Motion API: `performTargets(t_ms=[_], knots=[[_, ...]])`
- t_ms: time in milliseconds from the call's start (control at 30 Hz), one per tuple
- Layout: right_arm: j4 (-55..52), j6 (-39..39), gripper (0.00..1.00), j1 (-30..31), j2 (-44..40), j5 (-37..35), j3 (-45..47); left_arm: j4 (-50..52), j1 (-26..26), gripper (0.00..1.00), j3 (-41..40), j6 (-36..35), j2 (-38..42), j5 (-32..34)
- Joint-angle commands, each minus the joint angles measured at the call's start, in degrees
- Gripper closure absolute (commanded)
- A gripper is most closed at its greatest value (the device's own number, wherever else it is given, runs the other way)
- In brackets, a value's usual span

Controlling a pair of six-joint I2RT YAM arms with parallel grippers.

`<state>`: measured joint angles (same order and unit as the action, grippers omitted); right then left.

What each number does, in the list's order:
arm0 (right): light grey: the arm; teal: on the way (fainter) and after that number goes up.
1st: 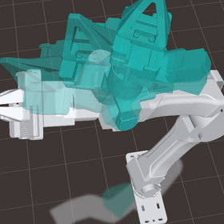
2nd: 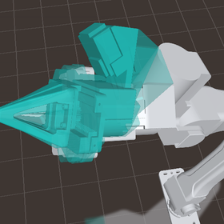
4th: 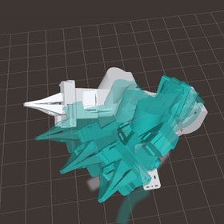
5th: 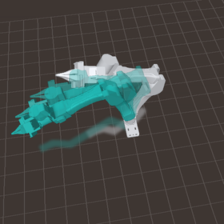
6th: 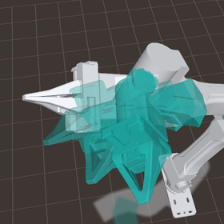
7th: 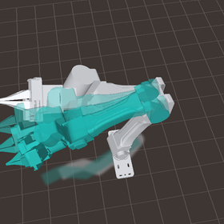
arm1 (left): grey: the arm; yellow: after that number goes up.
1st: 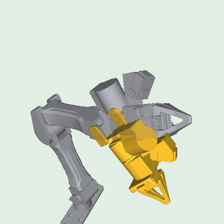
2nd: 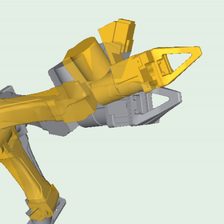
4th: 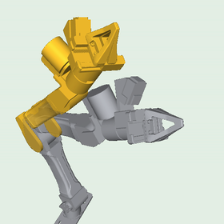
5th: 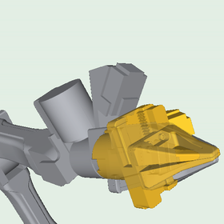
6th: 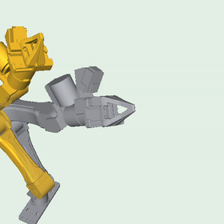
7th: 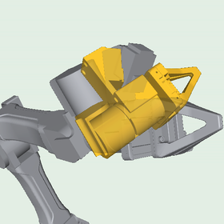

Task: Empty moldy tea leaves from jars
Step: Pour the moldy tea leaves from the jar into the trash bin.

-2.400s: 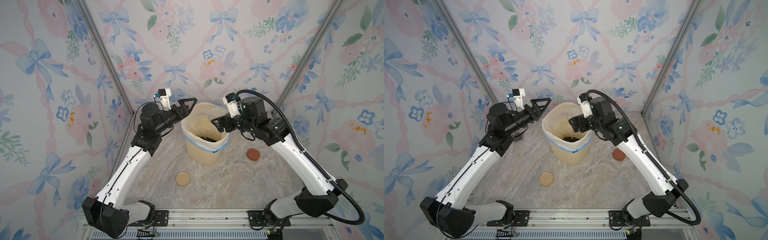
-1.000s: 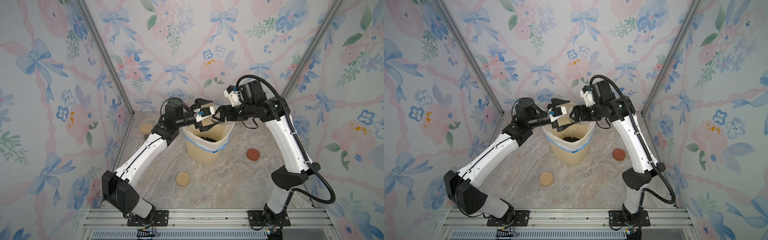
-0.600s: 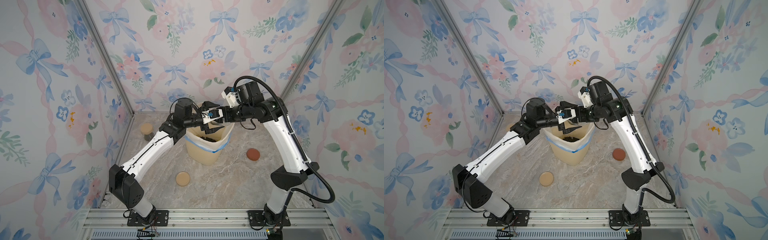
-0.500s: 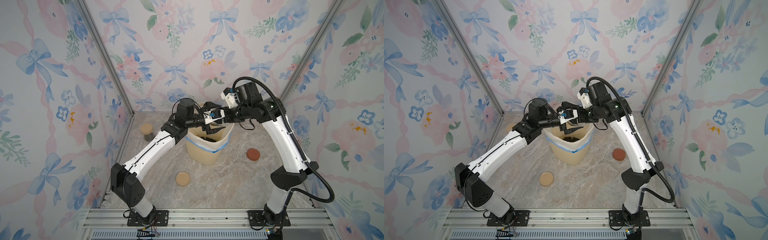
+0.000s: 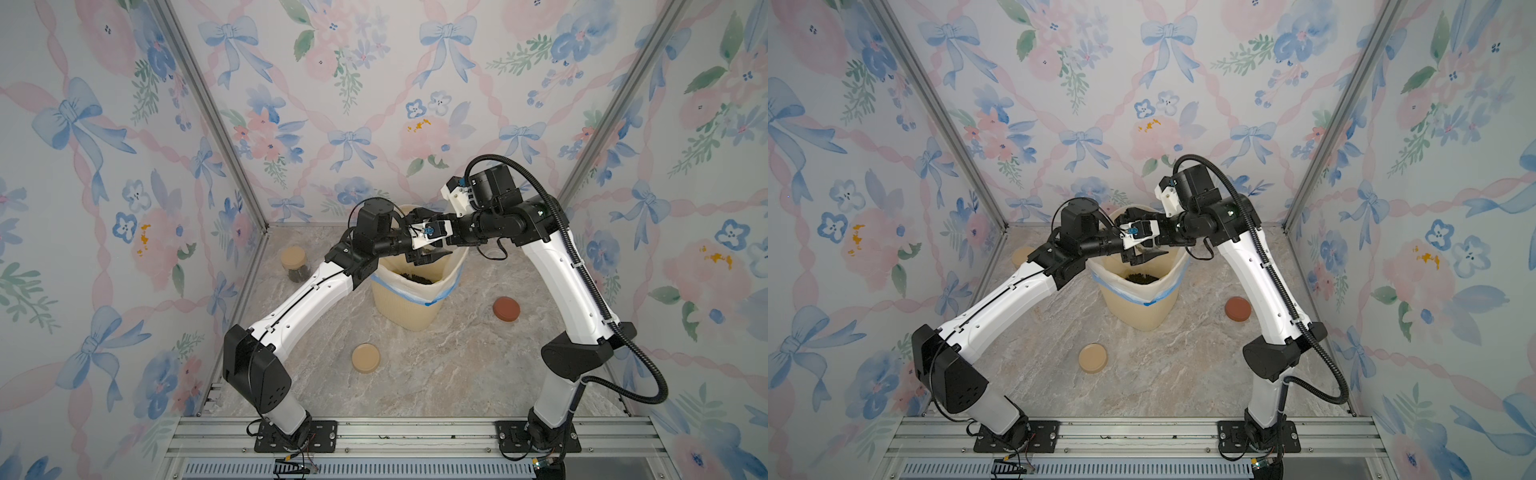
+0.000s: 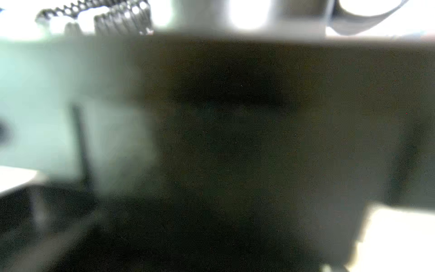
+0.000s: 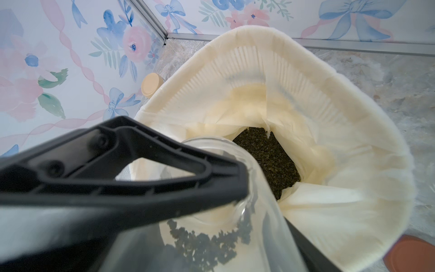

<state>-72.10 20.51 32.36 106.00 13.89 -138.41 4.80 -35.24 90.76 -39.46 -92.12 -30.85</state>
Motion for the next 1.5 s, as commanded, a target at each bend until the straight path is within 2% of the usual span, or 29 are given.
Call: performTargets(t_ms=[0, 100, 200, 500, 833, 1167, 1267, 1367, 1467], knots=[[2.23, 0.56, 0.38, -0.39, -2.26, 2.05, 0.10, -0.01, 0.00, 0.27, 0.69, 0.12, -0.30, 1.06], [2.70, 0.76, 0.38, -0.54, -2.66, 2.11, 0.83, -0.21, 0.04, 0.27, 0.46, 0.09, -0.04, 1.06], [2.89, 0.97, 0.36, -0.63, -2.95, 2.11, 0.99, -0.46, 0.43, 0.35, 0.27, 0.16, 0.29, 0.53], [2.93, 1.63, 0.09, -2.07, -4.63, 2.98, 2.66, -2.75, 2.02, 0.42, -1.14, 2.84, 1.56, -0.93], [2.54, 1.37, 0.00, -3.06, -5.84, 4.57, 3.85, -8.04, 3.44, 0.47, -4.45, 6.05, 3.50, -2.14], [2.62, 2.25, 0.02, -5.10, -6.88, 6.60, 3.83, -10.19, 4.57, 0.45, -6.39, 7.59, 4.73, -2.89], [2.57, 2.51, 0.00, -5.74, -6.92, 7.19, 3.60, -10.59, 4.88, 0.47, -6.73, 8.24, 4.91, -3.23], [2.45, 2.55, 0.08, -5.90, -6.70, 7.89, 3.74, -10.90, 4.99, 0.45, -6.78, 8.53, 5.08, -3.27], [3.31, 2.77, 0.22, -5.77, -6.75, 8.71, 4.46, -11.04, 4.98, 0.43, -6.60, 8.54, 4.87, -3.44]])
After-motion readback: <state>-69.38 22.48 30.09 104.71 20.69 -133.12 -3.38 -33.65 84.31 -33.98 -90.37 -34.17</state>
